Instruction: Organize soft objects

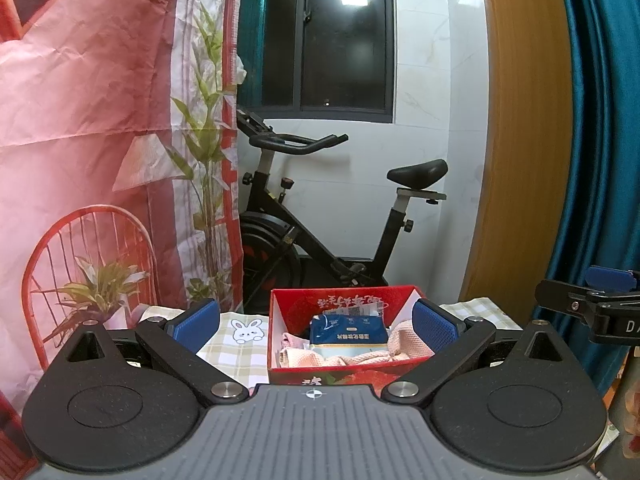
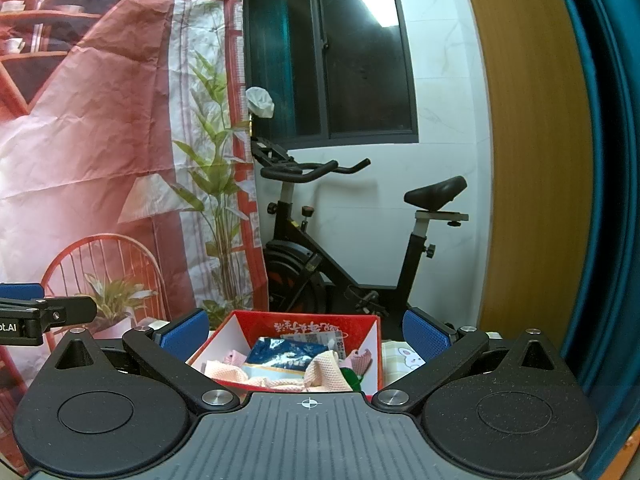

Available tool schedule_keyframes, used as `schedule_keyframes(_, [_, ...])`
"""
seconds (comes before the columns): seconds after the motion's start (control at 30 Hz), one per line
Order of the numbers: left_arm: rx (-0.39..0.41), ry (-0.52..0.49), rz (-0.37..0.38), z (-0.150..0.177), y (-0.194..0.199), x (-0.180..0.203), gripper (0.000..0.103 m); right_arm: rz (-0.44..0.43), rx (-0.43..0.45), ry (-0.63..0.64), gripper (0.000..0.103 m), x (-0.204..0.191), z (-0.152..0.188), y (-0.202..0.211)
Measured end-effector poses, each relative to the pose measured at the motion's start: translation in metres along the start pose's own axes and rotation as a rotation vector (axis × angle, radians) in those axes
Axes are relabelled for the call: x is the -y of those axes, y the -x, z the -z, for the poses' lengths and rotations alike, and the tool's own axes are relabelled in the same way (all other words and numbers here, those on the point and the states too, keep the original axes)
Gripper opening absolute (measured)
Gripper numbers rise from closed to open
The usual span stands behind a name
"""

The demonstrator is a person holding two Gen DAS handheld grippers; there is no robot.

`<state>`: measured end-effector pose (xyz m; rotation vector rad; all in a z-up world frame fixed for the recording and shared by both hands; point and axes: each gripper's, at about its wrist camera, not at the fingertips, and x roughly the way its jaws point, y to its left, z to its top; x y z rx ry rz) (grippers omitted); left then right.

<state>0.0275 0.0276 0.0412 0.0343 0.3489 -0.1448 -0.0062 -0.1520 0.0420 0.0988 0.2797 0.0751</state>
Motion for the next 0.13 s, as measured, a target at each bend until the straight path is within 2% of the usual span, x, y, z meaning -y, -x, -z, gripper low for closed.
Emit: schedule_keyframes(0.13, [0.005,0.001,-0.002,-0.0005,-0.0003,0.0006,0.103,0.0,0.0,0.0,0.103,-0.0001,0.0003,-0.0001])
